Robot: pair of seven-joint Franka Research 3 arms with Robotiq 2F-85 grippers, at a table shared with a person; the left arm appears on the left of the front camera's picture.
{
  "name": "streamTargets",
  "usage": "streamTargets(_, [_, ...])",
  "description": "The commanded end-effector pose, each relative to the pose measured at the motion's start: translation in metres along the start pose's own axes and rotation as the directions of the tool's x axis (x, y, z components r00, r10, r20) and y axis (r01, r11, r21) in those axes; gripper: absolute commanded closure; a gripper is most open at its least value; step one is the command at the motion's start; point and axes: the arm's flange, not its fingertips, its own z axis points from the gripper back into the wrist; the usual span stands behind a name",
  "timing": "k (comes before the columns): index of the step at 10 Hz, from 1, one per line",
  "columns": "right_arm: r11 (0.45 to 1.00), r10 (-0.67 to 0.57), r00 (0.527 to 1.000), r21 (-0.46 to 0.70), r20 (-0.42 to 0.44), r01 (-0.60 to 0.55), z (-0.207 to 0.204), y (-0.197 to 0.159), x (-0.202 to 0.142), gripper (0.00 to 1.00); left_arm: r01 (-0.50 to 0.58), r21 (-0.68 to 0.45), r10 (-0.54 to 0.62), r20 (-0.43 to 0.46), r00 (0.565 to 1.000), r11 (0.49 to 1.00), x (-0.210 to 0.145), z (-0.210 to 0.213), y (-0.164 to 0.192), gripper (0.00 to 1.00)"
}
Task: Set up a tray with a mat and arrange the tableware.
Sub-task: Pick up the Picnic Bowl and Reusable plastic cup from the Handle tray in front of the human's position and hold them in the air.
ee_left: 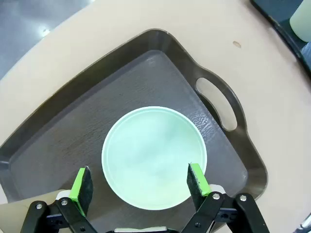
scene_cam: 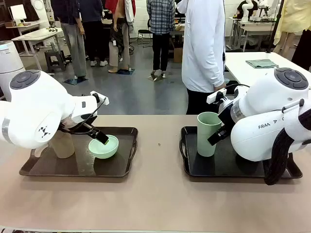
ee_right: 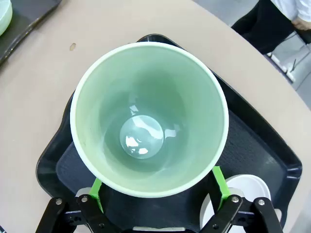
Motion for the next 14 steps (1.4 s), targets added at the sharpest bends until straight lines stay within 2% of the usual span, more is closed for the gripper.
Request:
streamTargets(1, [1.000, 0.000, 1.000, 0.000, 0.000, 0.000, 0.0000, 0.0000, 0.0000, 0.00, 0.000, 0.000, 0.000, 0.000, 1.000, 1.000, 0.0000, 0.0000, -0.0001, 0.00])
streamTargets(14, [1.000, 0.001, 1.000, 0.000, 0.000, -0.001, 0.0000, 0.0001, 0.0000, 0.00, 0.000, 0.000, 0.000, 0.000, 1.000, 1.000, 0.0000, 0.0000, -0.0001, 0.00])
